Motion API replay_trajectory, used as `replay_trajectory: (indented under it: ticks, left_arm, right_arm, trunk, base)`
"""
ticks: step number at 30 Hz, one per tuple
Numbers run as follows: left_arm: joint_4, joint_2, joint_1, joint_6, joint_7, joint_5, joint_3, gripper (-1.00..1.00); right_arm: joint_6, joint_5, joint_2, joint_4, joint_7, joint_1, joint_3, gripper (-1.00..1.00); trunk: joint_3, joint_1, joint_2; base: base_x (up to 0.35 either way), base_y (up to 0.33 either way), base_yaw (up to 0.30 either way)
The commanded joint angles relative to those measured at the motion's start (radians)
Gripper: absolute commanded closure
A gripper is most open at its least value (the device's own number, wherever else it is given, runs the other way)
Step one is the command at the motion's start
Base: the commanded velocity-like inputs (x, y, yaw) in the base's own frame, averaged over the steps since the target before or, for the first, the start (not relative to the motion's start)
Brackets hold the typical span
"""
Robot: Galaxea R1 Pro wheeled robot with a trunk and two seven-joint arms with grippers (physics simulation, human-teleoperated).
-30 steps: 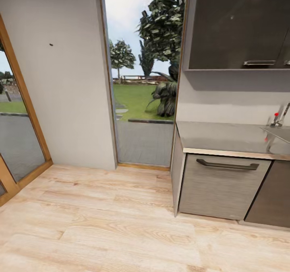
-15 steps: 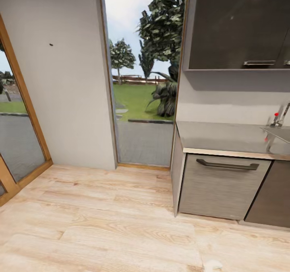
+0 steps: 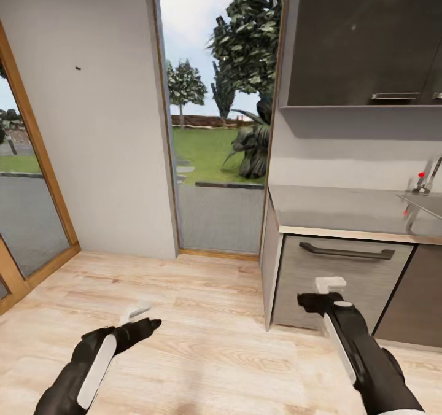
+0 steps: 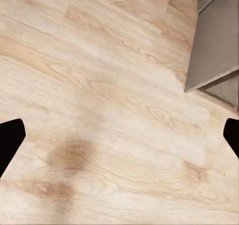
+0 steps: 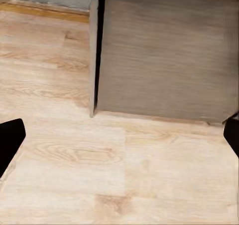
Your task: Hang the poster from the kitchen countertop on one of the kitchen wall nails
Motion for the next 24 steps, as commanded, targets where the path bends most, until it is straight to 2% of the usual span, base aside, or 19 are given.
replay_trajectory:
  ticks: [1, 2, 3, 5, 7, 8, 9, 12, 14, 16, 17, 18, 19, 22, 24]
  left_arm:
    - [-0.107, 0.000, 0.048, 0.020, 0.029, 0.029, 0.001, -1.00]
    - [-0.141, -0.001, 0.065, 0.026, 0.036, 0.044, 0.001, -1.00]
    - [-0.189, 0.000, 0.092, 0.033, 0.048, 0.083, 0.002, -1.00]
    - [-0.231, 0.005, 0.142, 0.039, 0.071, 0.156, 0.004, -1.00]
    - [-0.240, 0.008, 0.160, 0.038, 0.083, 0.177, 0.005, -1.00]
    - [-0.246, 0.009, 0.172, 0.037, 0.093, 0.192, 0.005, -1.00]
    - [-0.251, 0.006, 0.182, 0.035, 0.102, 0.205, 0.005, -1.00]
    - [-0.244, 0.005, 0.188, 0.033, 0.109, 0.212, 0.006, -1.00]
    - [-0.221, 0.007, 0.190, 0.029, 0.111, 0.215, 0.010, -1.00]
    - [-0.196, 0.007, 0.190, 0.023, 0.112, 0.217, 0.022, -1.00]
    - [-0.184, 0.007, 0.190, 0.020, 0.112, 0.217, 0.032, -1.00]
    - [-0.180, 0.007, 0.190, 0.019, 0.112, 0.217, 0.037, -1.00]
    - [-0.160, 0.009, 0.192, -0.001, 0.113, 0.216, 0.074, -1.00]
    - [-0.092, 0.014, 0.199, -0.050, 0.114, 0.212, 0.090, -1.00]
    - [-0.084, 0.014, 0.200, -0.054, 0.114, 0.210, 0.092, -1.00]
  right_arm:
    - [0.026, -0.002, -0.006, -0.076, -0.003, 0.005, -0.002, -1.00]
    - [0.036, -0.003, -0.008, -0.109, -0.003, 0.008, -0.003, -1.00]
    - [0.051, -0.003, -0.015, -0.167, -0.003, 0.013, -0.004, -1.00]
    - [0.067, -0.006, -0.042, -0.254, 0.015, 0.042, -0.004, -1.00]
    - [0.069, -0.006, -0.055, -0.278, 0.057, 0.058, -0.004, -1.00]
    - [0.069, -0.005, -0.064, -0.294, 0.125, 0.069, -0.005, -1.00]
    - [0.067, -0.002, -0.074, -0.308, 0.234, 0.079, -0.008, -1.00]
    - [0.064, 0.001, -0.083, -0.316, 0.316, 0.085, -0.011, -1.00]
    - [0.063, 0.002, -0.091, -0.319, 0.344, 0.085, -0.036, -1.00]
    - [0.062, 0.002, -0.096, -0.322, 0.359, 0.080, -0.092, -1.00]
    - [0.062, 0.002, -0.099, -0.323, 0.365, 0.075, -0.138, -1.00]
    - [0.061, 0.001, -0.100, -0.323, 0.368, 0.072, -0.160, -1.00]
    - [0.034, 0.002, -0.103, -0.324, 0.375, 0.056, -0.248, -1.00]
    - [0.016, 0.001, -0.106, -0.325, 0.377, 0.050, -0.272, -1.00]
    - [0.016, 0.001, -0.111, -0.325, 0.378, 0.049, -0.274, -1.00]
  trunk:
    - [-0.001, 0.000, 0.000]
    - [-0.001, 0.000, 0.000]
    - [-0.001, 0.000, 0.000]
    - [-0.001, 0.000, 0.000]
    - [-0.001, 0.000, 0.000]
    - [-0.001, 0.000, 0.000]
    - [-0.001, 0.000, 0.000]
    - [-0.001, 0.000, 0.000]
    - [-0.001, 0.000, 0.000]
    - [-0.001, 0.000, 0.000]
    - [-0.001, 0.000, 0.000]
    - [-0.001, 0.000, 0.000]
    - [-0.001, 0.000, 0.000]
    - [-0.001, 0.000, 0.000]
    - [-0.001, 0.000, 0.000]
  base:
    - [0.000, 0.000, 0.000]
    - [0.000, 0.000, 0.000]
    - [0.000, 0.000, 0.000]
    - [0.000, 0.000, 0.000]
    - [0.000, 0.000, 0.000]
    - [0.000, 0.000, 0.000]
    - [0.000, 0.000, 0.000]
    - [0.000, 0.000, 0.000]
    - [0.000, -0.019, 0.000]
    - [0.019, -0.126, 0.000]
    - [0.042, -0.197, -0.043]
    - [0.049, -0.216, -0.085]
    - [0.055, -0.277, -0.246]
    - [0.071, -0.287, -0.273]
    - [0.155, -0.292, -0.288]
